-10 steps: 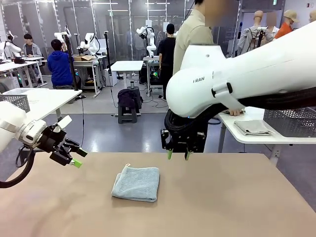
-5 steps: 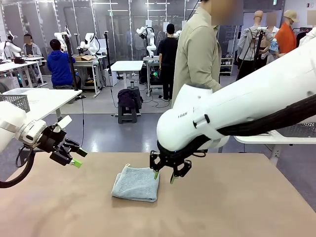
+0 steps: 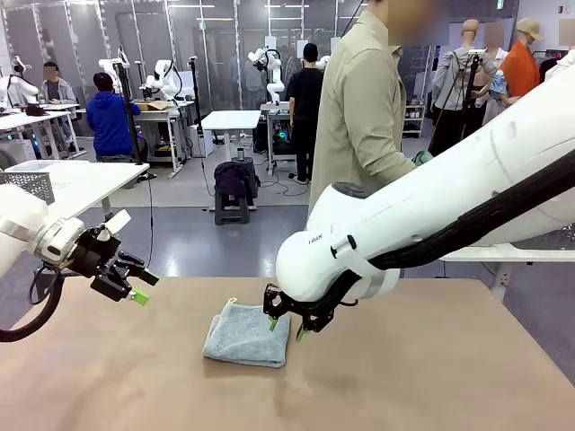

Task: Fold the towels and place them in the basket.
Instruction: Place the folded Towel with hook on the right side of the table.

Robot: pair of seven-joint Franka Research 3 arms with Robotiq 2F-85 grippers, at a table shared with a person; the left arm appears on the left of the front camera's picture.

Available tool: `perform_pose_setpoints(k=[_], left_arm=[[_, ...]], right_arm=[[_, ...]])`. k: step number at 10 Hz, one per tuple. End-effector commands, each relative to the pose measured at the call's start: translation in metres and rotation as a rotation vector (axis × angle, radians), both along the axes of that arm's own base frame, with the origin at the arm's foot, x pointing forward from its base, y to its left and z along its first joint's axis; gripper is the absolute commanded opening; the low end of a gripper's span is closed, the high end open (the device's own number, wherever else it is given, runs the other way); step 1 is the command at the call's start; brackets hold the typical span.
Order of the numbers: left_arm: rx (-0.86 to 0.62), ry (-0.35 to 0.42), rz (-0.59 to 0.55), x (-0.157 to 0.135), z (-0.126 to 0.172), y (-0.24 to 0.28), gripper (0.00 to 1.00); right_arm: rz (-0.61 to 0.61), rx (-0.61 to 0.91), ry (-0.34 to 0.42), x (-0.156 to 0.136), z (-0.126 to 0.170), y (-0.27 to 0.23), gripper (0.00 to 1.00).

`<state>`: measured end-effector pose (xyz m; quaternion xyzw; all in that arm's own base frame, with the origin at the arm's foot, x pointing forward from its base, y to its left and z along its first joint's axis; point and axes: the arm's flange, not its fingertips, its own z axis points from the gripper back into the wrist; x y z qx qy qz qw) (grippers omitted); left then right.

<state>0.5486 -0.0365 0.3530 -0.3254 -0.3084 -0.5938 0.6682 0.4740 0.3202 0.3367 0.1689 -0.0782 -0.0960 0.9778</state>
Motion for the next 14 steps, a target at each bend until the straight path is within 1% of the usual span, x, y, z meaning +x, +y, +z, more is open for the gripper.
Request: perform_pose_setpoints(k=[1, 2, 4, 5, 7, 10, 11, 12, 13, 14], left_arm=[[0.004, -0.003, 0.001, 0.001, 0.001, 0.0, 0.92], [0.004, -0.003, 0.001, 0.001, 0.001, 0.0, 0.92], [0.004, -0.003, 0.001, 0.001, 0.001, 0.0, 0.92], [0.004, -0.003, 0.001, 0.001, 0.001, 0.0, 0.92], [0.004, -0.003, 0.001, 0.001, 0.001, 0.0, 0.92], [0.004, -0.003, 0.001, 0.001, 0.001, 0.0, 0.92], [0.004, -0.003, 0.001, 0.001, 0.001, 0.0, 0.92], [0.004, -0.003, 0.001, 0.001, 0.001, 0.0, 0.92], [0.004, -0.003, 0.001, 0.001, 0.001, 0.0, 0.92], [0.004, -0.003, 0.001, 0.001, 0.001, 0.0, 0.92]], right_arm=[[-0.049, -0.008, -0.038, 0.012, -0.008, 0.013, 0.59], [-0.058, -0.009, -0.051, 0.018, -0.013, 0.013, 0.59], [-0.067, 0.002, -0.051, 0.032, -0.023, 0.011, 0.59], [-0.056, 0.008, -0.06, 0.035, -0.027, 0.011, 0.59], [-0.042, 0.005, -0.088, 0.038, -0.032, 0.012, 0.59], [-0.012, -0.019, -0.087, 0.038, -0.041, 0.014, 0.59], [-0.001, -0.025, -0.081, 0.038, -0.042, 0.013, 0.4], [0.001, -0.026, -0.086, 0.037, -0.042, 0.012, 0.4], [0.005, -0.024, -0.093, 0.037, -0.041, 0.012, 0.21], [0.014, -0.026, -0.093, 0.037, -0.041, 0.011, 0.2]])
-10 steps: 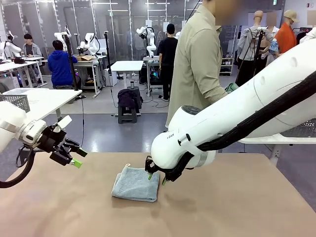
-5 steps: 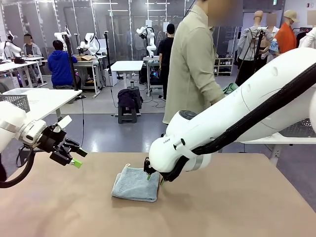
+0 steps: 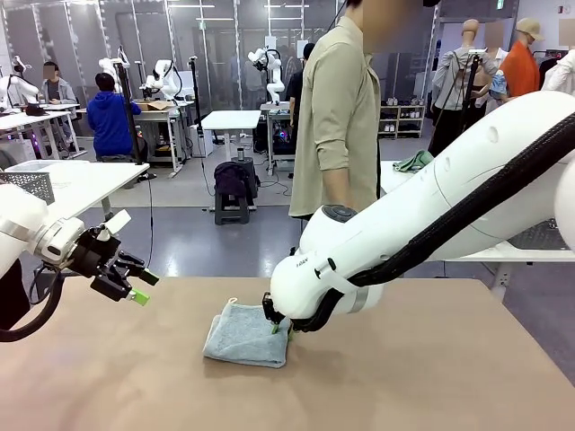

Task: Fold the towels and place them in the basket.
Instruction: Place the folded Towel with hook on the right side of the table.

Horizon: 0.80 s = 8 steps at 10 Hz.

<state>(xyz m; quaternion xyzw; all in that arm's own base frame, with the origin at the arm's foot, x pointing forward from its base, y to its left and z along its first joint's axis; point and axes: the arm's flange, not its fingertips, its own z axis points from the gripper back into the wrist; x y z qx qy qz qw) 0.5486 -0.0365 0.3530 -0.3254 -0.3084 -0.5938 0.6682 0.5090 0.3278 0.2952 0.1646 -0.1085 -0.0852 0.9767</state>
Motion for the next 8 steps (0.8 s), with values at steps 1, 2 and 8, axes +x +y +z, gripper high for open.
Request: perform_pose_setpoints(k=[1, 2, 8], left_arm=[[0.004, -0.003, 0.001, 0.0009, 0.0013, -0.0004, 0.92], [0.004, -0.003, 0.001, 0.0009, 0.0013, -0.0004, 0.92], [0.004, -0.003, 0.001, 0.0009, 0.0013, -0.0004, 0.92]], right_arm=[[0.032, -0.028, -0.015, 0.0018, -0.0018, 0.0037, 0.01], [0.049, -0.04, -0.017, 0.002, -0.0015, 0.0041, 0.0], [0.046, -0.021, -0.014, -0.0008, -0.0003, 0.001, 0.0]])
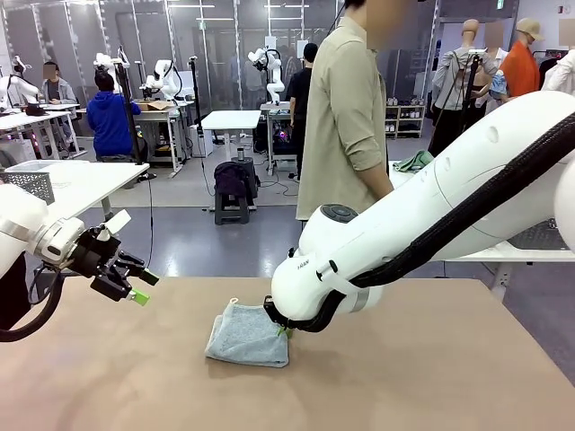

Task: Fold the towels and place them in the basket.
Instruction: Place the folded Towel with hook on the right side of the table.

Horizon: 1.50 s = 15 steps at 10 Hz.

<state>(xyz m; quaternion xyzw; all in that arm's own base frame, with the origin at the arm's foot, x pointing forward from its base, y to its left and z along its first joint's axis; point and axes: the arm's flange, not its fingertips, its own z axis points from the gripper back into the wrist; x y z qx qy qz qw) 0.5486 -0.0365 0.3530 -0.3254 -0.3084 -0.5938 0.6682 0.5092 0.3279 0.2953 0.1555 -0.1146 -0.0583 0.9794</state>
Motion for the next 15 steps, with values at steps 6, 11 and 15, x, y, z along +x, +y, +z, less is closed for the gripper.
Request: perform_pose_setpoints(k=[6, 11, 15], left_arm=[[0.004, -0.003, 0.001, 0.001, 0.001, 0.0, 0.92], [0.004, -0.003, 0.001, 0.001, 0.001, 0.0, 0.92], [0.004, -0.003, 0.001, 0.001, 0.001, 0.0, 0.92]], right_arm=[[0.191, 0.02, -0.071, 0.011, 0.013, -0.037, 0.05], [0.091, 0.02, -0.111, 0.068, 0.029, -0.131, 0.05], [0.069, -0.01, -0.15, 0.092, 0.041, -0.221, 0.05]])
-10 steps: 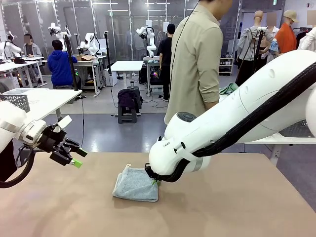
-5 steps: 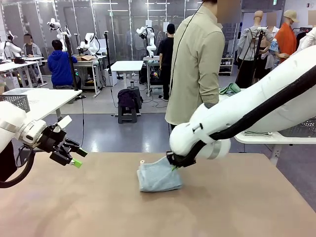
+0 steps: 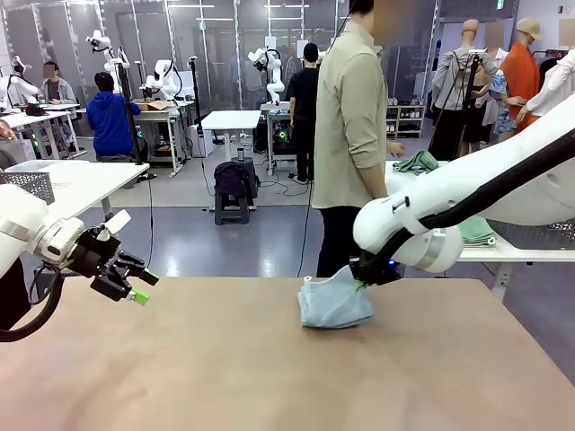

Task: Fold the towels and place them in the basket.
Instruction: Place the folded Towel with hook on the right side of the table.

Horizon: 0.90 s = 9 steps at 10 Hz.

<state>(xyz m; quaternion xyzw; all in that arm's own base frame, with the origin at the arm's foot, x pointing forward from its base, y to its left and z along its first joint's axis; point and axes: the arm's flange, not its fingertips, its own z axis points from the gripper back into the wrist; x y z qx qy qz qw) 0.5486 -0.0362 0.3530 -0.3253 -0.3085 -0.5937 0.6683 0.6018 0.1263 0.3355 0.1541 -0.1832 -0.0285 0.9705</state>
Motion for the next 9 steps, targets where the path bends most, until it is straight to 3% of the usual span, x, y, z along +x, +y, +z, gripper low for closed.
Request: perform_pose_setpoints(k=[1, 9], left_arm=[[0.004, -0.003, 0.001, 0.001, 0.001, -0.001, 0.92], [0.004, -0.003, 0.001, 0.001, 0.001, -0.001, 0.92]], right_arm=[[0.015, -0.026, -0.006, 0.008, -0.002, -0.044, 0.05], [0.053, -0.19, -0.03, 0.046, -0.011, -0.173, 0.05]])
